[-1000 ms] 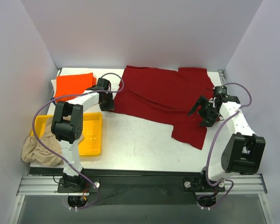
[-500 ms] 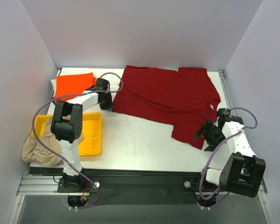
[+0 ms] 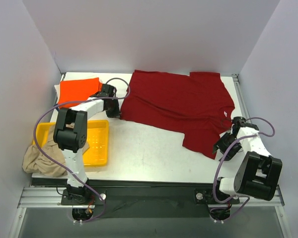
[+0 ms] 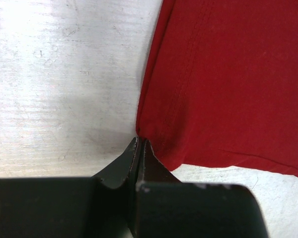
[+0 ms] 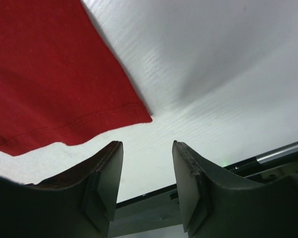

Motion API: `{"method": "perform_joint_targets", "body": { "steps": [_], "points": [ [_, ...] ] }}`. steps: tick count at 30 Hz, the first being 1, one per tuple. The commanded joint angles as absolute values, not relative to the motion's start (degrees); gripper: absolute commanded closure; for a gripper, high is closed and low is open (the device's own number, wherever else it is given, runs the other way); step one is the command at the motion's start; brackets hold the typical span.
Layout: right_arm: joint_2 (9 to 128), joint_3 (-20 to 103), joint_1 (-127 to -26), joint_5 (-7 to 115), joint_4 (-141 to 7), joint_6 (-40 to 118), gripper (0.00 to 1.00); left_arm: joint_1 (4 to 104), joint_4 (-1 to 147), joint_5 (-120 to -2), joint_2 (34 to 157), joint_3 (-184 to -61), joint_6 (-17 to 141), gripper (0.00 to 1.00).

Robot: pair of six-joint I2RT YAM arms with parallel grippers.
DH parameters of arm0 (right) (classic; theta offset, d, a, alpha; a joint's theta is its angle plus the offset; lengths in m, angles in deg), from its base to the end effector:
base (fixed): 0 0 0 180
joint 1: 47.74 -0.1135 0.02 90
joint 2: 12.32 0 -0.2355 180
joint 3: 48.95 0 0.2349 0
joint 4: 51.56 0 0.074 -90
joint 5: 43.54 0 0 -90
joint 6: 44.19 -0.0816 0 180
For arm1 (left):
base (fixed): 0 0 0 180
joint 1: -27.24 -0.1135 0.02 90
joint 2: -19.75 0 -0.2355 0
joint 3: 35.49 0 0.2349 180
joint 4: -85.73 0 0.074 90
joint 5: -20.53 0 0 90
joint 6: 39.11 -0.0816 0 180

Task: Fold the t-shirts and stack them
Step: Grap the side of the flattened tshirt closest away from the robot with both arms

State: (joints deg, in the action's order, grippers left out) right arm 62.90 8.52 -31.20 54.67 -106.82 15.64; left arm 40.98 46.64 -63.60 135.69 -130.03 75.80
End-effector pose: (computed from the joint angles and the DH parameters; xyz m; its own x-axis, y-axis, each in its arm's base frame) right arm 0.2227 -0.0540 0.1216 -0.6711 0.7182 -0.1840 0.6698 0.6937 0.2649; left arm 0.4042 -0.1074 0.1045 -0.8868 -0.2145 -0.4093 -0.0974 0.9526 -0.2882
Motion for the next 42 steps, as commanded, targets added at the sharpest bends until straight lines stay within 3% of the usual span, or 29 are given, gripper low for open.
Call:
{"method": "perform_joint_targets", "body": {
  "steps": [1,18,22,25,33,42],
  "points": [
    [64.76,7.25,-30.95,53.05,-105.21,15.05,0.56,40.69,46.68,-62.43,133.83,-128.33,75.94,1.0],
    [73.99,5.05,-34.02,52.61,-96.59,13.29,0.71,40.51,46.85,-62.08,132.78,-127.1,75.94,1.0],
    [73.03,4.7,-34.2,53.75,-96.94,13.21,0.84,40.43,46.59,-61.56,132.16,-127.19,75.94,1.0],
    [70.49,5.83,-34.11,55.16,-100.0,13.2,1.0,40.34,45.37,-60.42,131.02,-128.07,75.94,1.0],
    [61.7,12.07,-35.52,56.39,-113.45,13.03,1.0,40.16,41.67,-59.18,124.0,-127.98,74.18,1.0],
    [51.68,12.43,-38.94,55.95,-124.62,9.52,1.0,40.16,38.07,-57.78,115.39,-119.82,73.83,1.0]
  ]
}}
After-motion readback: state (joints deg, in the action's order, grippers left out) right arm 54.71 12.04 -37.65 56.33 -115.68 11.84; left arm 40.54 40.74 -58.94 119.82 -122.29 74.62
